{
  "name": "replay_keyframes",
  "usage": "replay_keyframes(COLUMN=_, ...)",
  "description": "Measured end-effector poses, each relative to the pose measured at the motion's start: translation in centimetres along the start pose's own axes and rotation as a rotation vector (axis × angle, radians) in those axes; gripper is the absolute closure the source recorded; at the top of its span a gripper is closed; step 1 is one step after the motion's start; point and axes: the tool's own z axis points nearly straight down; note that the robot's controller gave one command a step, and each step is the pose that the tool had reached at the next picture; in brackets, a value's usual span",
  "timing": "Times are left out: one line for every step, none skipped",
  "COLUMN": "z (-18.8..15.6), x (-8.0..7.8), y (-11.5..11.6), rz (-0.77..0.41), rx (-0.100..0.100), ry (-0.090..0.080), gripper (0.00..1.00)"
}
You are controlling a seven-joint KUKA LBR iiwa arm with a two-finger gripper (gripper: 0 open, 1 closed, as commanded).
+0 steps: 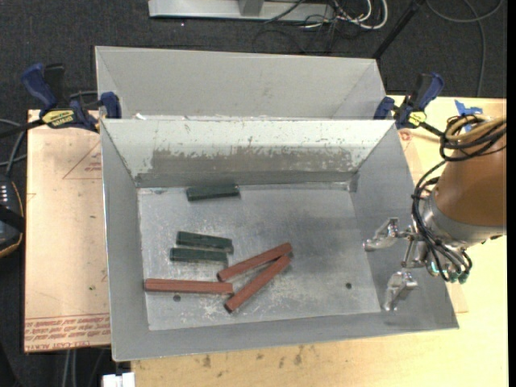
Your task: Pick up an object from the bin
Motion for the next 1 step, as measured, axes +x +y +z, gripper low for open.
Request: replay_keyframes(z=-0.37, x=-0.19, y=0.06, rz=-0.003, rx=0.001, ry=-0.007, gripper=0.0)
